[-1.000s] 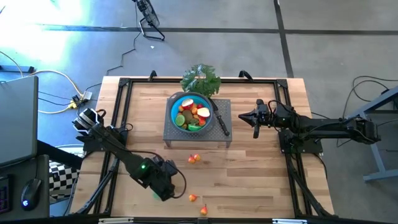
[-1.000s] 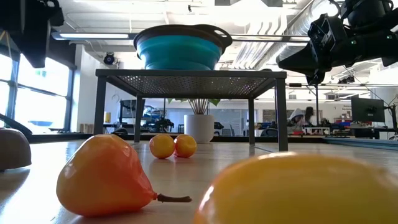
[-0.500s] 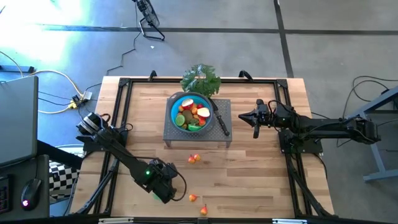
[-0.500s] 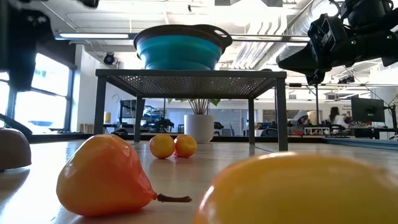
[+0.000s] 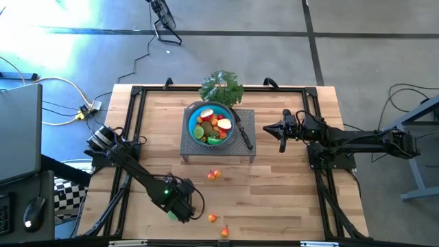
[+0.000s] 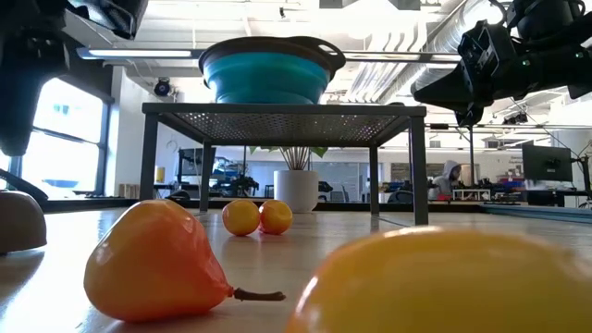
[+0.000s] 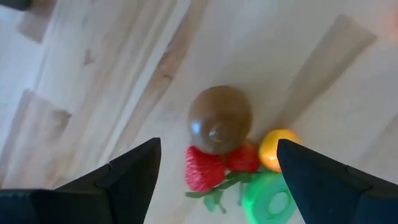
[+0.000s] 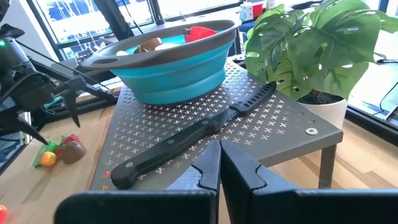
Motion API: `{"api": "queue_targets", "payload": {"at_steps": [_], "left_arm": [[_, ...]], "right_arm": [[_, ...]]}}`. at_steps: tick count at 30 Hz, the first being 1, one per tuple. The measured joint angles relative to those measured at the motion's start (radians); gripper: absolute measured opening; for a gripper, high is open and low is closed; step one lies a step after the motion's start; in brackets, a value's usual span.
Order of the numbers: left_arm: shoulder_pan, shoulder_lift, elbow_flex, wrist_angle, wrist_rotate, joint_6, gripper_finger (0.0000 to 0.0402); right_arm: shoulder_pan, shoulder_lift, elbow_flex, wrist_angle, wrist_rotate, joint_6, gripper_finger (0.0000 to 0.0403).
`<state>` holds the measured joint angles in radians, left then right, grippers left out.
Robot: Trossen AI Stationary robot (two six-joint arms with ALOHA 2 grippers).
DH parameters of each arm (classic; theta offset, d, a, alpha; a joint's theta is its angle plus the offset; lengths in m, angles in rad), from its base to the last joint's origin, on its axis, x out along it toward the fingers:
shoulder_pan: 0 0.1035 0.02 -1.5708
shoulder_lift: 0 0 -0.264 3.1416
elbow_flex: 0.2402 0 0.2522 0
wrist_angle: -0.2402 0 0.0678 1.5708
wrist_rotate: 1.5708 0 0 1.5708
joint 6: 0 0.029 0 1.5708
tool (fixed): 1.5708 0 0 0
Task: Pick & Place Fruit
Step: Put the kiwi into the blue strainer bowl on the shelf
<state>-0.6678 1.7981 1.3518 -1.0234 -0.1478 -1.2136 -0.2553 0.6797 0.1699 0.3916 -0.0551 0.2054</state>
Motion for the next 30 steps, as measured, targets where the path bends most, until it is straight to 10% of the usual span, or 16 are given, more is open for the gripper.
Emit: {"api": "queue_targets", "payload": {"at_steps": [30], "left_arm": [[0.000, -0.127, -0.230, 0.240, -0.006, -0.029, 0.0313]], "right_arm": [[0.000, 0.000, 0.000, 0.000, 0.031, 0.000, 0.0002]]}}
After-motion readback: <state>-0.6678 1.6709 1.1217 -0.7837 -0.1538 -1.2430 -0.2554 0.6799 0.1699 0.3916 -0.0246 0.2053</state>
